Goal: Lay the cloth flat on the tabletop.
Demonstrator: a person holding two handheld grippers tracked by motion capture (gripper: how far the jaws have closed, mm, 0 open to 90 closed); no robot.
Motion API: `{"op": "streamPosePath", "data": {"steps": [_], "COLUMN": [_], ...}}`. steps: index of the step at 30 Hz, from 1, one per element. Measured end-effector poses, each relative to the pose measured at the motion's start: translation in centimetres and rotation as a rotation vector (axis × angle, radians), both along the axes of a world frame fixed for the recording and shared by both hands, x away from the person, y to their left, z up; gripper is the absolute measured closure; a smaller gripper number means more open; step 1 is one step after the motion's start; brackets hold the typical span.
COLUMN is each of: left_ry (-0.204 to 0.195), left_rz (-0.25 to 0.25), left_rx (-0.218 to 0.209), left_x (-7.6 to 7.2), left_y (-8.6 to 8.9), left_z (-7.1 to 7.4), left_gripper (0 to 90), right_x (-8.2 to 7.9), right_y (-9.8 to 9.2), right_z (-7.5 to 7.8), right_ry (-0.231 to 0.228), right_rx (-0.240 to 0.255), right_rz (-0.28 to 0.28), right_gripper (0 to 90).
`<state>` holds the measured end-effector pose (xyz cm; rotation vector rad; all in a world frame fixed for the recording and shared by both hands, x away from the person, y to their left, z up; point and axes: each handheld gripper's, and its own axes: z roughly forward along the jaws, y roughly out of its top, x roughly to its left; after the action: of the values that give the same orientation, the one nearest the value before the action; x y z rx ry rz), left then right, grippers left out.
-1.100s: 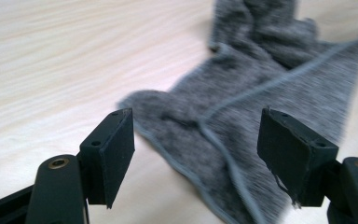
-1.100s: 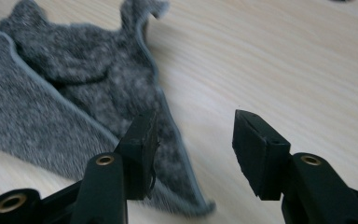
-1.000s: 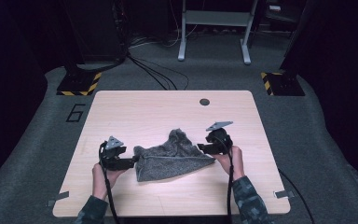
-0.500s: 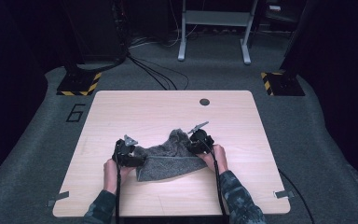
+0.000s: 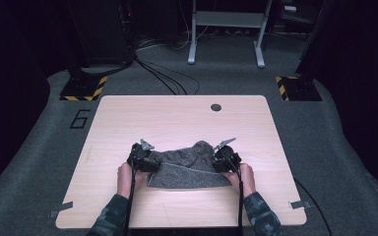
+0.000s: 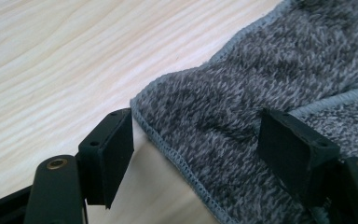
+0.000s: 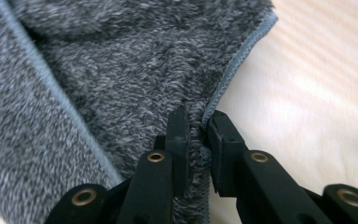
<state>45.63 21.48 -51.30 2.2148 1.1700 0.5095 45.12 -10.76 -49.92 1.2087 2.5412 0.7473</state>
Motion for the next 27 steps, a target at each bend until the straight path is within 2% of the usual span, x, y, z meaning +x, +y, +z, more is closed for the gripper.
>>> {"op": "streamPosePath", "data": {"steps": [3,5,6,7,8,11,12,13,15,18,20,23,27], "left_ry": [0.007,0.015,0.022,0.029,0.025,0.012,0.000,0.006,-0.002,0.008,0.011,0.026,0.044], "left_rz": [-0.024,-0.024,-0.021,-0.019,-0.019,-0.009,0.008,0.010,0.018,0.024,0.025,0.027,0.034], "left_rx": [-0.012,-0.023,-0.032,-0.048,-0.062,-0.070,-0.068,-0.075,-0.062,-0.056,-0.049,-0.036,-0.033], "left_x": [0.4,0.5,0.5,0.6,0.6,0.9,1.1,1.4,1.9,2.7,3.2,3.6,3.9], "left_y": [-0.3,-0.2,-0.1,0.1,0.4,1.1,1.3,1.6,1.7,1.6,1.4,1.2,1.1], "left_z": [0.0,-0.1,-0.1,0.0,0.2,0.9,1.2,1.5,1.8,1.8,1.6,1.0,0.2], "left_gripper": [26.6,26.1,25.6,24.0,23.1,23.1,23.1,23.2,23.5,23.7,23.7,23.8,23.1], "right_x": [-1.0,-1.3,-1.2,-1.1,-0.9,-0.3,-0.1,0.3,1.2,3.0,4.5,6.3,7.4], "right_y": [-0.9,-1.4,-1.8,-2.2,-2.5,-3.5,-3.6,-3.8,-3.7,-3.2,-2.7,-1.6,-0.2], "right_z": [-0.1,-0.1,-0.1,0.0,0.1,1.2,1.7,2.2,3.1,3.7,3.4,2.3,0.9], "right_ry": [0.004,0.007,0.009,0.029,0.032,-0.010,-0.011,-0.035,-0.062,-0.094,-0.094,-0.064,-0.069], "right_rx": [0.018,0.030,0.050,0.075,0.092,0.124,0.133,0.143,0.159,0.172,0.166,0.133,0.061], "right_rz": [-0.004,-0.009,-0.005,0.000,-0.005,-0.013,-0.018,-0.022,-0.035,-0.049,-0.045,-0.058,-0.047], "right_gripper": [74.6,63.9,60.5,57.9,55.5,51.5,50.1,49.2,48.3,49.3,50.4,51.0,50.8]}}
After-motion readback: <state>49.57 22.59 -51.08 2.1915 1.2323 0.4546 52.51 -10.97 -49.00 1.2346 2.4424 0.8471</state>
